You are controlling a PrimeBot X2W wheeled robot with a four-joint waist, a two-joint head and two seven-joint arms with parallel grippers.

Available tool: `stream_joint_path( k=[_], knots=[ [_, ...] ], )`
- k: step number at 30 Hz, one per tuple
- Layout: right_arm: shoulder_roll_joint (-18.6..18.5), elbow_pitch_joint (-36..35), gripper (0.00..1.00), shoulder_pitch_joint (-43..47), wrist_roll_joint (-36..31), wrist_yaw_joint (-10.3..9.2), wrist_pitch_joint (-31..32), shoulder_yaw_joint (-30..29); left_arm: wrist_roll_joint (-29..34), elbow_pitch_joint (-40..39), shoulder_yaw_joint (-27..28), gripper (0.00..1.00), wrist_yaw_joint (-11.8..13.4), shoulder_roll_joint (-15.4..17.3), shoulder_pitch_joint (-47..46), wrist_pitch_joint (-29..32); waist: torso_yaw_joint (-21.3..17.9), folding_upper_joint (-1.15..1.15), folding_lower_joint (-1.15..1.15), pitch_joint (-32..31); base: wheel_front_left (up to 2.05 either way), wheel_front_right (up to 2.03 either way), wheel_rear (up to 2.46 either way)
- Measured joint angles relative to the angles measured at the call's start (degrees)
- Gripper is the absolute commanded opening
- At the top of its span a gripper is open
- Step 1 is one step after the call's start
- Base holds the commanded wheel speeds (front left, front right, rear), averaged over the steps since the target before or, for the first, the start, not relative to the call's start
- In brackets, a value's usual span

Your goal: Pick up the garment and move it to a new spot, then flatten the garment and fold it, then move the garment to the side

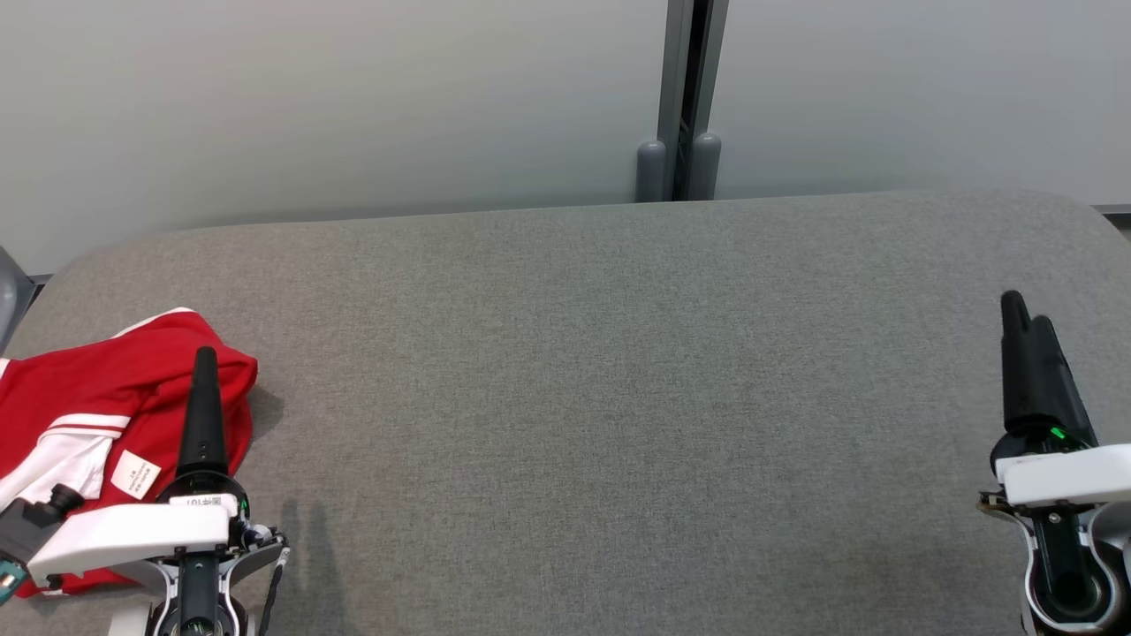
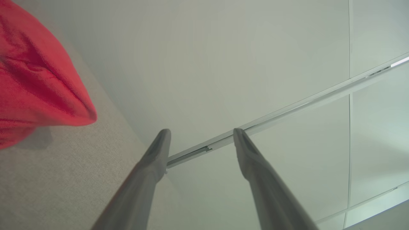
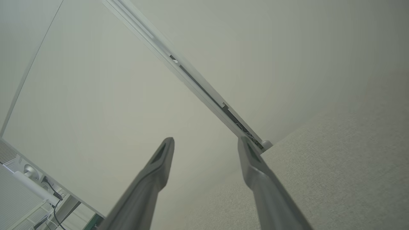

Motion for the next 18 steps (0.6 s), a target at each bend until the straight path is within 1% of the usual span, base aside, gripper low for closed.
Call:
stream_joint_path(
  k=[2, 4, 8, 18],
  knots=[
    [-0.76, -1.24, 1.0, -0.3, -3.74, -0.01, -0.31, 1.41, 3.89, -1.07, -0.02, 1.0, 0.08, 0.01, 0.01, -0.36, 0.05, 0.0, 0.0, 0.12, 0.0, 0.0, 0.0],
    [-1.23, -2.16, 1.0, -0.74, -7.36, 0.0, -0.62, 2.35, 7.3, -2.33, -0.2, 1.0, 1.04, 0.03, 0.02, -0.82, 0.06, 0.0, 0.0, 0.28, 0.0, 0.0, 0.0],
    [-1.04, -3.32, 1.0, -0.73, -12.85, 0.0, -1.36, 3.69, 13.92, -5.14, -2.08, 1.0, 3.07, 0.08, 0.08, -1.63, 0.03, 0.0, 0.0, 0.65, 0.0, 0.0, 0.0],
    [0.2, -4.68, 1.0, -0.12, -22.35, 0.0, -3.03, 4.02, 31.43, -8.88, -9.84, 1.0, 9.55, 0.11, 1.33, -3.35, 0.05, 0.0, 0.0, 1.43, 0.0, 0.0, 0.0]
  ],
)
